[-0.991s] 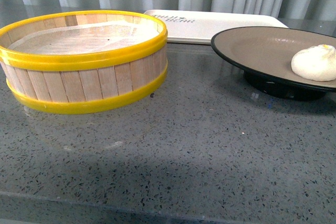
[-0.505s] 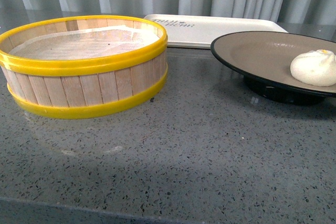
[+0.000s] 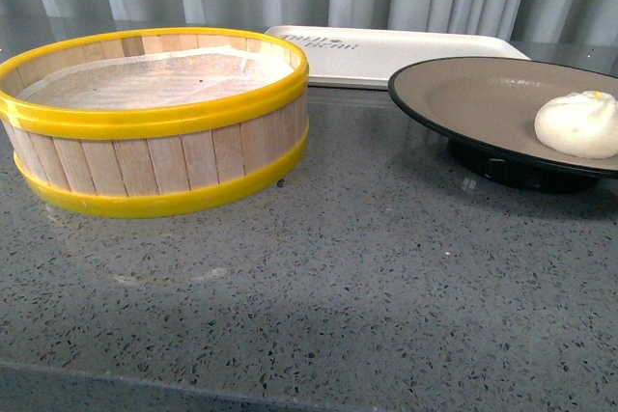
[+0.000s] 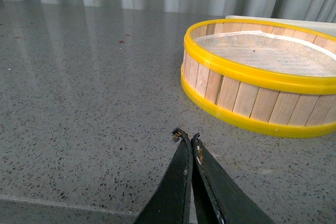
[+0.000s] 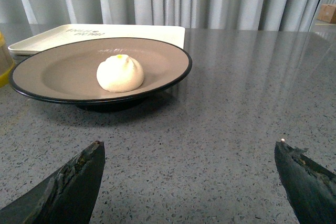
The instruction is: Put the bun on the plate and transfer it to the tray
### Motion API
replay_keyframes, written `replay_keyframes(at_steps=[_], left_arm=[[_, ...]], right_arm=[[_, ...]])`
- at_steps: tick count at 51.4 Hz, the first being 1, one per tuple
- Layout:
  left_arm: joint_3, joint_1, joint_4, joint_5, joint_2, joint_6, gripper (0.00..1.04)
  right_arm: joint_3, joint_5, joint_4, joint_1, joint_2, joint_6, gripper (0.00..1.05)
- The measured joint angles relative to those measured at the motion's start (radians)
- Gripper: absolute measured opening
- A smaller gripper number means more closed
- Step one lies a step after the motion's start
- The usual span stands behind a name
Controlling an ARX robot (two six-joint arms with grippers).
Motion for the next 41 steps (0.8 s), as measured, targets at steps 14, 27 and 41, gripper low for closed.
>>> replay_keyframes(at_steps=[14,27,41], left_arm=[[-0.018,0.000,-0.023,0.000,-0.073,0.000,0.04],[-0.018,0.000,-0.089,0.000,-0.138,0.000,0.04],[-0.018,0.000,-0.252,0.000,-0.296,0.000,0.04]], right_arm=[[0.000,0.000,0.000,0.000,0.000,0.000,0.96],[0.000,0.000,0.000,0.000,0.000,0.000,0.96],[0.000,0.000,0.000,0.000,0.000,0.000,0.96]])
